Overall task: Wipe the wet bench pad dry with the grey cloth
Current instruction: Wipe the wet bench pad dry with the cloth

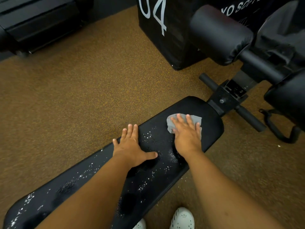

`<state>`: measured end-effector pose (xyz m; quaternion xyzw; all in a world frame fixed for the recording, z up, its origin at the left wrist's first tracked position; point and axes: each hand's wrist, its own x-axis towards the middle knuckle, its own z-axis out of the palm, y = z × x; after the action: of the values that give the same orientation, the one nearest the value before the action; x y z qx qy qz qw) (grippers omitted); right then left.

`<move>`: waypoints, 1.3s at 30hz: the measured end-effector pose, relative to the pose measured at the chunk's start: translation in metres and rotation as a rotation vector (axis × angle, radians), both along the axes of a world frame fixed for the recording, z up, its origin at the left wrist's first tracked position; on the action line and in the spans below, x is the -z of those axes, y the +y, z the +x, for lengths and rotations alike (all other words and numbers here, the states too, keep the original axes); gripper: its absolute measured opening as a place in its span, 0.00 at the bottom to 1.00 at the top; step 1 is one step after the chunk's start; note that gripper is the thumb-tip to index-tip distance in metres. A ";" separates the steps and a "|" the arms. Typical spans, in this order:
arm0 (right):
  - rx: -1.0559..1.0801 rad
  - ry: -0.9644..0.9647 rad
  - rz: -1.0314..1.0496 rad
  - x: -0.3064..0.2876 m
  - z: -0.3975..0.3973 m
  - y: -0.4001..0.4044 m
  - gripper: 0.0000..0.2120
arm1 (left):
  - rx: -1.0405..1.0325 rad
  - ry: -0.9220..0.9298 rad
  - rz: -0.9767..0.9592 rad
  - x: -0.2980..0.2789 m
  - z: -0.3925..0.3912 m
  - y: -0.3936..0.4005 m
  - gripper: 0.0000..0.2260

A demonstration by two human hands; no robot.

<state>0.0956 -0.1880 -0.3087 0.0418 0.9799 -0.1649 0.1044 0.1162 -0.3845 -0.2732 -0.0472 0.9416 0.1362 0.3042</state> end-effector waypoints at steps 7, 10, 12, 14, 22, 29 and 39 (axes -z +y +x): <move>-0.428 0.001 -0.171 -0.008 0.040 -0.015 0.27 | 0.003 -0.042 -0.048 -0.004 0.016 -0.010 0.61; -0.208 0.039 -0.103 -0.001 0.035 0.025 0.28 | 0.016 -0.052 -0.068 -0.006 0.014 -0.010 0.61; 0.024 0.014 0.022 0.000 0.024 0.023 0.28 | 0.027 -0.062 -0.103 -0.007 0.013 -0.007 0.60; 0.056 0.007 0.036 -0.003 0.025 -0.001 0.30 | 0.018 -0.073 -0.121 -0.008 0.012 -0.003 0.61; -0.191 0.051 -0.168 -0.002 0.072 0.051 0.30 | -0.004 -0.083 -0.134 -0.011 0.012 0.000 0.60; -0.231 0.063 -0.226 0.000 0.094 0.004 0.31 | -0.014 -0.068 -0.134 -0.008 0.012 0.002 0.60; -0.039 0.002 -0.238 0.005 0.108 0.016 0.24 | 0.005 -0.051 -0.092 -0.009 0.013 -0.002 0.60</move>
<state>0.2034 -0.1723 -0.3135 0.0101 0.9541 -0.2781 0.1110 0.1296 -0.3861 -0.2647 -0.0622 0.9390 0.0906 0.3258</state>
